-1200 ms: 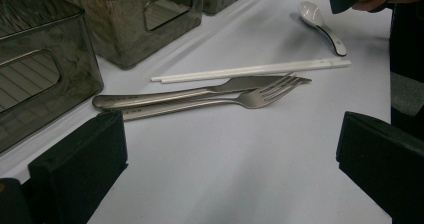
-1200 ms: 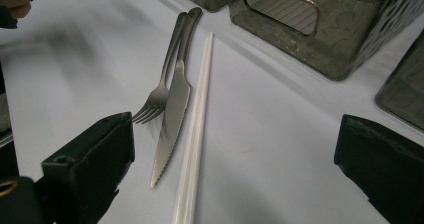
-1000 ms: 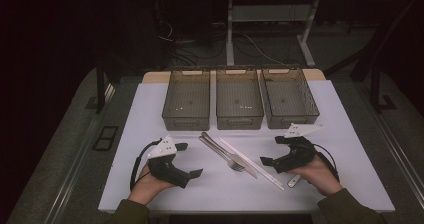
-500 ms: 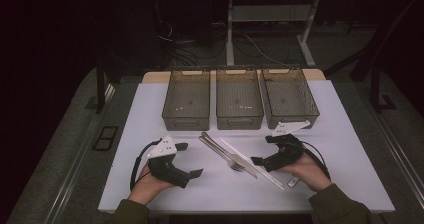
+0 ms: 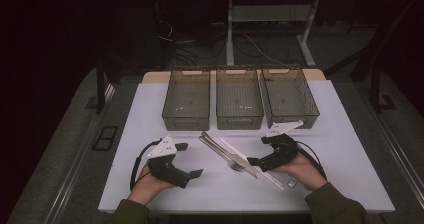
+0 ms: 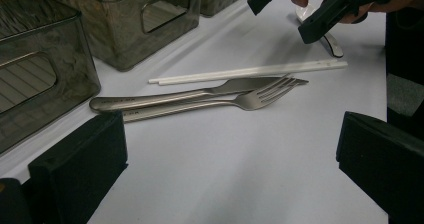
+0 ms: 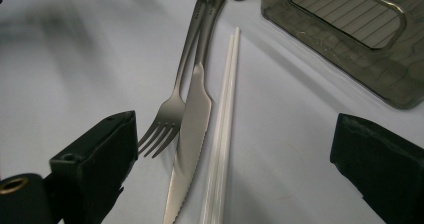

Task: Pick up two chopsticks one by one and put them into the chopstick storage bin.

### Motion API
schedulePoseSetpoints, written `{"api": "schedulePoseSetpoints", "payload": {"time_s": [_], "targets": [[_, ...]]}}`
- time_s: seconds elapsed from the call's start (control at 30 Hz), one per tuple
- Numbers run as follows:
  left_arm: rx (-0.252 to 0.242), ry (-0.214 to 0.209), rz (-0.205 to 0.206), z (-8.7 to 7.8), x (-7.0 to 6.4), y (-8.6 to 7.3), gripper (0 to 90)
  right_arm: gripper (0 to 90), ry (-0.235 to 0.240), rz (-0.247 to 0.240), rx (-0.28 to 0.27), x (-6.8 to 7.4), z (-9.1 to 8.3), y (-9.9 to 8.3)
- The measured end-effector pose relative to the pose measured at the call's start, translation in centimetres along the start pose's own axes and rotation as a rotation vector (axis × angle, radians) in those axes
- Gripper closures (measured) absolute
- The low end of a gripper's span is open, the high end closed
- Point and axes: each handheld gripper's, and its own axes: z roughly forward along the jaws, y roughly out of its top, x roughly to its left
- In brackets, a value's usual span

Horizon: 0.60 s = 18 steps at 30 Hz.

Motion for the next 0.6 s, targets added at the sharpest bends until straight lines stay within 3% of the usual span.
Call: {"api": "schedulePoseSetpoints", "payload": {"time_s": [0.17, 0.4, 0.53, 0.6], "targets": [[0.000, -0.001, 0.001, -0.01, -0.01, 0.01, 0.0, 19.7, 0.015, 0.007, 0.031, -0.13, -0.10, -0.14], [0.001, -0.001, 0.003, -0.02, -0.01, 0.01, 0.0, 29.1, 0.005, 0.007, 0.040, -0.18, -0.19, -0.26], [0.002, -0.001, 0.003, -0.01, -0.04, 0.00, 0.0, 44.1, 0.000, 0.016, 0.050, -0.42, -0.35, -0.39], [0.003, -0.001, 0.005, -0.01, -0.02, 0.00, 0.0, 47.1, 0.002, 0.019, 0.058, -0.47, -0.34, -0.42]]}}
